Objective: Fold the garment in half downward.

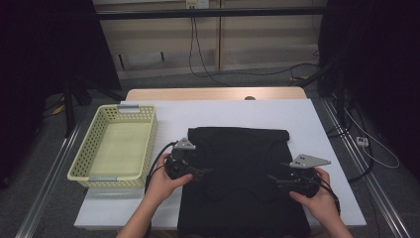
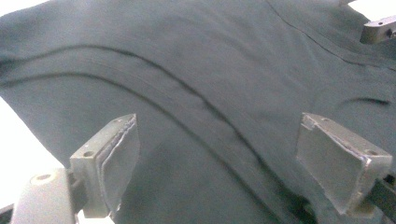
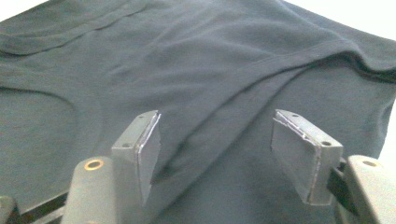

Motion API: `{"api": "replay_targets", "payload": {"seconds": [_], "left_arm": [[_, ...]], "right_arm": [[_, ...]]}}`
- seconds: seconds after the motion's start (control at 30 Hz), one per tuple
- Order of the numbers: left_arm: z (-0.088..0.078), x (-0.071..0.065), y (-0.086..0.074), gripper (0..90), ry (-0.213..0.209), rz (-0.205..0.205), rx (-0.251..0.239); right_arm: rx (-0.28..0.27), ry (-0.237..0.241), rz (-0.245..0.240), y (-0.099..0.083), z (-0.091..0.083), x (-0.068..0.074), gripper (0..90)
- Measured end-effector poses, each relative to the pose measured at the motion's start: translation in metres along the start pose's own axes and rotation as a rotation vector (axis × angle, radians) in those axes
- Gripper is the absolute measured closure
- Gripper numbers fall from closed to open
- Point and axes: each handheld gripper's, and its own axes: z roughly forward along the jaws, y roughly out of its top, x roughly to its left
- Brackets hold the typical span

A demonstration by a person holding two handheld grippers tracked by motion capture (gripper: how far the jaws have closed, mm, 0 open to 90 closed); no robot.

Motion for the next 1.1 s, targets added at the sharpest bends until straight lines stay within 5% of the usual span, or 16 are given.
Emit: {"api": "replay_targets", "payload": {"seconds": [0.37,0.8,0.87,1.1], "left_arm": [[0.004,-0.019,-0.017,12.0,-0.013,0.067,0.052],[0.003,-0.027,-0.018,8.7,-0.034,0.101,0.034],[0.002,-0.027,-0.018,8.7,-0.056,0.098,0.029],[0.003,-0.033,-0.02,26.7,-0.05,0.106,0.053]], "right_arm": [[-0.011,0.032,0.011,-0.015,-0.012,0.016,30.7],[0.03,0.056,-0.041,-0.024,-0.009,0.022,31.6],[0.013,0.078,-0.018,-0.023,-0.009,0.021,31.9],[0.011,0.106,-0.041,-0.021,-0.009,0.027,39.5]]}}
